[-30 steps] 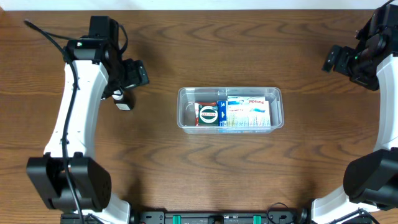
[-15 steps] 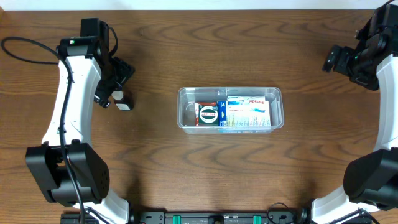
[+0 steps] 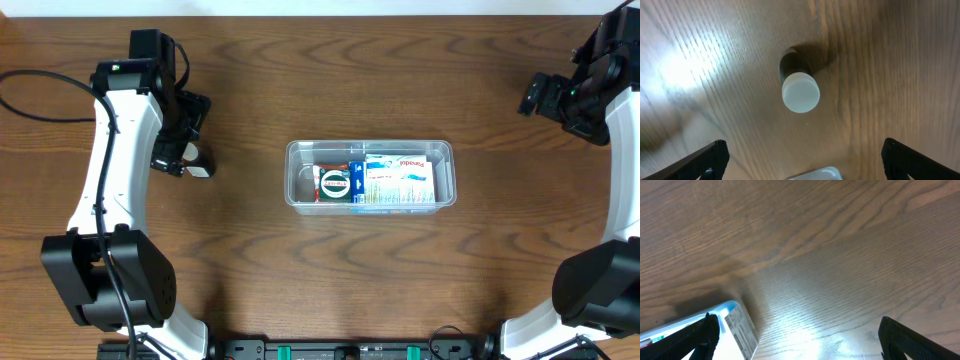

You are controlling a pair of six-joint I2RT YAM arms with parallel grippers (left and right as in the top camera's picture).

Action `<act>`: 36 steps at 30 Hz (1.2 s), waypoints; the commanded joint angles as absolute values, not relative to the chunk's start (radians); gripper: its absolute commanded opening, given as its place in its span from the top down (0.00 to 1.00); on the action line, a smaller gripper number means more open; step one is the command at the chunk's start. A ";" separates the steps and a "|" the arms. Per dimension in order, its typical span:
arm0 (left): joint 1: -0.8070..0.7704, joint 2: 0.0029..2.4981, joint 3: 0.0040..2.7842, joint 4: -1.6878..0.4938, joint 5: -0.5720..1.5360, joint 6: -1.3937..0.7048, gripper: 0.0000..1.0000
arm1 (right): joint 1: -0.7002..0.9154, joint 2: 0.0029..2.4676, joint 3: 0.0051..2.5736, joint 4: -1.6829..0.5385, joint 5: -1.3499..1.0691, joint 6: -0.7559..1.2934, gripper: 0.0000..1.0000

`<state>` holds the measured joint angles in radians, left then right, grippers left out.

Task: Pack container
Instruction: 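Move left gripper to the dark bottle with white cap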

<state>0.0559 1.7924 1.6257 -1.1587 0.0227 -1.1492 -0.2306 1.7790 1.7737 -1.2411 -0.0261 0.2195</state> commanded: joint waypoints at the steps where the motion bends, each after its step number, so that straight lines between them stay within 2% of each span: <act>1: 0.056 1.806 1.627 -1.163 0.010 -1.226 0.02 | -0.235 1.768 1.786 -1.242 -0.023 0.223 0.01; 22: 0.068 1.967 1.627 -1.162 0.037 -1.206 0.00 | -0.235 1.768 1.786 -1.242 -0.023 0.223 0.01; 25: 0.081 1.971 1.627 -1.161 0.037 -1.206 0.08 | -0.235 1.768 1.786 -1.242 -0.023 0.223 0.01; 27: 0.087 1.974 1.627 -1.161 0.037 -1.206 0.10 | -0.235 1.768 1.786 -1.242 -0.023 0.223 0.01; 36: 0.088 1.995 1.625 -1.163 0.037 -1.206 0.09 | -0.235 1.768 1.786 -1.242 -0.023 0.223 0.01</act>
